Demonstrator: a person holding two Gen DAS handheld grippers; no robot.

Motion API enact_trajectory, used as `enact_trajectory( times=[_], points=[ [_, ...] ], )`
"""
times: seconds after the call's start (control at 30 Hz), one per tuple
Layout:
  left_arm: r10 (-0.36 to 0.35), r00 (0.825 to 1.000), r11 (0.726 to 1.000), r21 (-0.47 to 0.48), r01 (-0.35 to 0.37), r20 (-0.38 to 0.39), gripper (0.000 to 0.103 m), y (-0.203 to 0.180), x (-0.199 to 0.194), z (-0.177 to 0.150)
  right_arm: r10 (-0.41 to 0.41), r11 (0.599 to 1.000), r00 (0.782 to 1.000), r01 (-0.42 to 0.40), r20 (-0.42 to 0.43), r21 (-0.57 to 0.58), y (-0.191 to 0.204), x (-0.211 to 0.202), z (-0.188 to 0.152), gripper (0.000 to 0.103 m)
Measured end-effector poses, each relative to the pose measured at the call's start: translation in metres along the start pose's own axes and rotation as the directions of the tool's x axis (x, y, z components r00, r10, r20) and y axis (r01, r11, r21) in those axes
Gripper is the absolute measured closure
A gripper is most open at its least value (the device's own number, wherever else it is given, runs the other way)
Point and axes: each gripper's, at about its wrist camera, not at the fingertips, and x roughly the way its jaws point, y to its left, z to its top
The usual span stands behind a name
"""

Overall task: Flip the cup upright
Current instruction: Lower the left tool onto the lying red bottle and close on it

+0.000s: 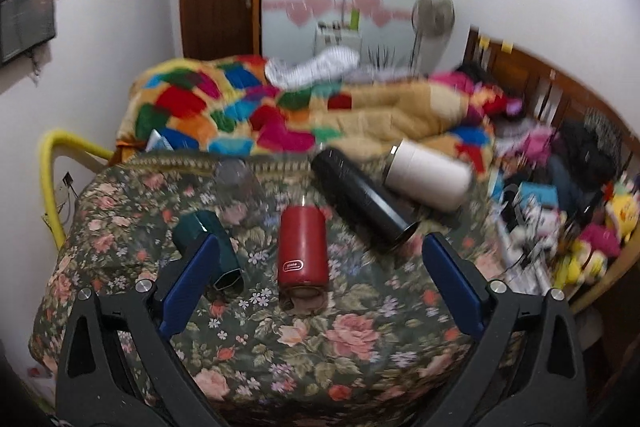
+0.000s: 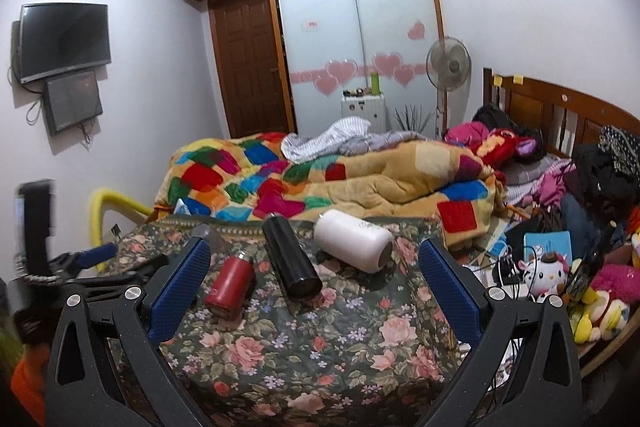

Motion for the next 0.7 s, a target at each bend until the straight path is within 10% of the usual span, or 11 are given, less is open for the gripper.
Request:
enact_trajectory(
  times=[0.7],
  points=[
    [-0.009, 0.909, 1.0, 0.02, 0.019, -0.416, 0.039, 0.018, 0.194, -0.013, -0.027, 0.998, 0.987, 0.035, -0.157, 0.047, -0.024, 0.072, -0.011, 0.0]
  ],
)
